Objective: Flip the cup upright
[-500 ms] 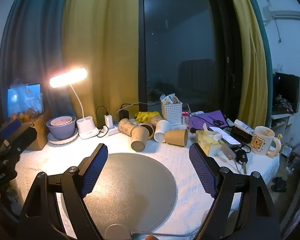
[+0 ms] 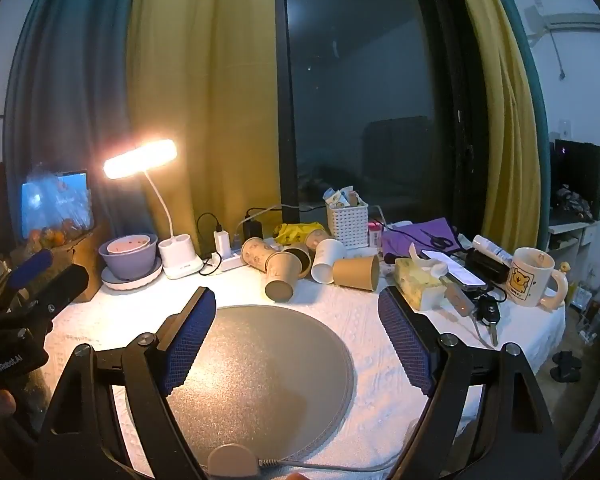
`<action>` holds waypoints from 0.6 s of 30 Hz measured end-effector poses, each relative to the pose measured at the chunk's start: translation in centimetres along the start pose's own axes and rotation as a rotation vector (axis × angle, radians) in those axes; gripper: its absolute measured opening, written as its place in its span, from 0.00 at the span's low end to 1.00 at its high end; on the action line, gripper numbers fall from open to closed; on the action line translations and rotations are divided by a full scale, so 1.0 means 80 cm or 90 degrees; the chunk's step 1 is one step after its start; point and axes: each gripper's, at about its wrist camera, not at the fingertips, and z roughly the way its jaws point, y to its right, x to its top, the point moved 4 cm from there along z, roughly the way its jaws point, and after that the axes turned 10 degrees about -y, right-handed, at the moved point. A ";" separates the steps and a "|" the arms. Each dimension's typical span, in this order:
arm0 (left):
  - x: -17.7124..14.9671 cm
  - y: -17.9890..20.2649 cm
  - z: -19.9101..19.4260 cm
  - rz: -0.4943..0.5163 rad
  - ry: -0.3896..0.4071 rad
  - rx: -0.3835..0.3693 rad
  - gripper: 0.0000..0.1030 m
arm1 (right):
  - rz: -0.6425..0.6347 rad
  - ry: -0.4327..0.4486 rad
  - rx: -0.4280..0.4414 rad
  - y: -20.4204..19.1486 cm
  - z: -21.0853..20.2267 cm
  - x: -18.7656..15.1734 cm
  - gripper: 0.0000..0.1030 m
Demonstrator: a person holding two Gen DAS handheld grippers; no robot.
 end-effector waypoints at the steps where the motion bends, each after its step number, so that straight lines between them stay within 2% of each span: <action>1: -0.001 0.000 0.000 -0.001 -0.001 -0.001 1.00 | 0.001 0.001 -0.001 0.001 -0.001 0.000 0.84; 6: 0.000 0.002 -0.004 -0.005 0.006 -0.014 1.00 | -0.007 -0.002 0.005 -0.002 -0.002 0.000 0.84; 18: -0.003 0.006 -0.001 0.001 -0.014 -0.023 1.00 | -0.015 -0.005 0.011 -0.008 0.001 -0.001 0.84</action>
